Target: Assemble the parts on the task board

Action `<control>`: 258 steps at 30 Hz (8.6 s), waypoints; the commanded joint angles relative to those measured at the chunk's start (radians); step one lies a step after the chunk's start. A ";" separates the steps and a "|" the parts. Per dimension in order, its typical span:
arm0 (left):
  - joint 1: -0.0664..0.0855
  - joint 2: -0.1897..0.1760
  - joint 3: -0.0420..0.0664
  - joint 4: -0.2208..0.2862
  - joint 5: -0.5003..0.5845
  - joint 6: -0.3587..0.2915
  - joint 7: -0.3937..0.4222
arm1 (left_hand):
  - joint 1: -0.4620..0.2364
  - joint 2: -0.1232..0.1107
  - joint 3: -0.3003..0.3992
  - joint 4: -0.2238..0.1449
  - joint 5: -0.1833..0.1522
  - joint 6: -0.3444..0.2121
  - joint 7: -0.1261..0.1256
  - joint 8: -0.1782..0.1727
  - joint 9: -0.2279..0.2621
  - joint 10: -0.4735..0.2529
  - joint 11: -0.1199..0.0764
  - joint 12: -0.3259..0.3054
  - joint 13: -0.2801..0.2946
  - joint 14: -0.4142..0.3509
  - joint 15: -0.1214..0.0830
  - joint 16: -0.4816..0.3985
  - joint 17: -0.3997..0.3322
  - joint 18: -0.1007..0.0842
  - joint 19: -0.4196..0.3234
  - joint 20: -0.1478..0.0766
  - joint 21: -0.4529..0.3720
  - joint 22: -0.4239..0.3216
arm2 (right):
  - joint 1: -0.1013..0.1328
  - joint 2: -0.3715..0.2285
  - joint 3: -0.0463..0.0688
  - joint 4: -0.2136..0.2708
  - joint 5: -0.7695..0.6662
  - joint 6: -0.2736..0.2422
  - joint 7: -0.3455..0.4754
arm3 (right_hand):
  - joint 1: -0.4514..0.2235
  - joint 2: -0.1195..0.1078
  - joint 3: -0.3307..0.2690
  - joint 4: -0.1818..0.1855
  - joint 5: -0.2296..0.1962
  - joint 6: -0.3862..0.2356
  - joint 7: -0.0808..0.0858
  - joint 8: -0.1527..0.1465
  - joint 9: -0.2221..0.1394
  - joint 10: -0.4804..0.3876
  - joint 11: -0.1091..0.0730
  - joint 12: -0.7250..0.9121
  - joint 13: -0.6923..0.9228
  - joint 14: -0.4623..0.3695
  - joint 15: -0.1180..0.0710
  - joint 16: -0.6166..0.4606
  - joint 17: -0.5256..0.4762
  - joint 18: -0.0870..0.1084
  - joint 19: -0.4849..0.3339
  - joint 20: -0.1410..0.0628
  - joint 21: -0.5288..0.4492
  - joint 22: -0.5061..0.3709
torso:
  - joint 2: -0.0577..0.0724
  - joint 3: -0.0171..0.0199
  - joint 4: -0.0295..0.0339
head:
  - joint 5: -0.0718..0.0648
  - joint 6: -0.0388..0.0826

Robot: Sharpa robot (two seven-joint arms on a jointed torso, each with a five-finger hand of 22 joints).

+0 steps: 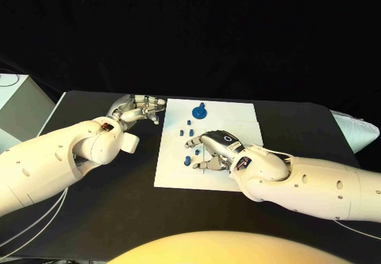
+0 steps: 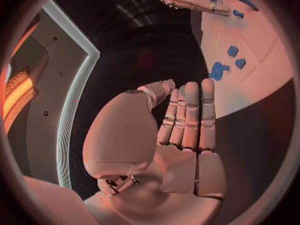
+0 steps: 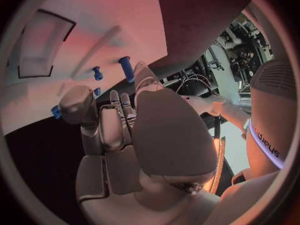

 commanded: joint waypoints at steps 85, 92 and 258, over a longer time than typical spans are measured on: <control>-0.032 -0.022 0.001 0.039 0.084 0.050 0.033 | -0.064 -0.006 -0.078 0.101 0.002 -0.031 -0.001 0.010 -0.015 -0.028 -0.003 0.056 0.011 0.004 0.004 0.009 -0.003 0.014 0.033 0.007 -0.074 -0.056 | -0.022 -0.221 0.003 0.039 0.182 0.100 -0.417 | -0.404 0.138 -0.139 -0.001 0.243 0.211 -0.029 0.167 0.151 0.681 -0.121 1.422 1.503 0.108 -0.085 0.227 0.572 -0.108 0.126 -0.070 0.673 0.351 | -0.011 0.0002 -0.0160 | -0.064 0.010; -0.032 -0.023 0.001 0.039 0.084 0.049 0.030 | -0.064 -0.006 -0.078 0.101 0.002 -0.031 -0.001 0.010 -0.015 -0.028 -0.003 0.056 0.011 0.004 0.004 0.009 -0.003 0.014 0.033 0.007 -0.074 -0.056 | -0.023 -0.228 0.003 0.046 0.229 0.044 -0.397 | -0.346 0.173 -0.098 -0.003 0.341 0.220 -0.035 0.169 0.153 0.681 -0.127 1.422 1.503 0.108 -0.090 0.227 0.572 -0.108 0.126 -0.074 0.673 0.351 | -0.012 -0.0002 -0.0165 | -0.062 0.009; -0.033 -0.032 0.001 0.038 0.081 0.052 0.003 | -0.049 0.002 -0.082 0.114 0.003 -0.033 0.000 0.014 -0.016 -0.041 -0.001 0.059 0.009 0.001 0.006 0.013 -0.002 0.014 0.042 0.008 -0.085 -0.066 | -0.018 -0.140 0.007 0.037 0.220 0.008 -0.301 | -0.096 0.100 0.171 -0.024 -0.125 0.272 -0.073 0.253 0.113 0.681 -0.160 1.422 1.503 0.108 -0.117 0.227 0.572 -0.108 0.126 -0.098 0.673 0.351 | -0.011 0.0002 -0.0163 | -0.046 -0.014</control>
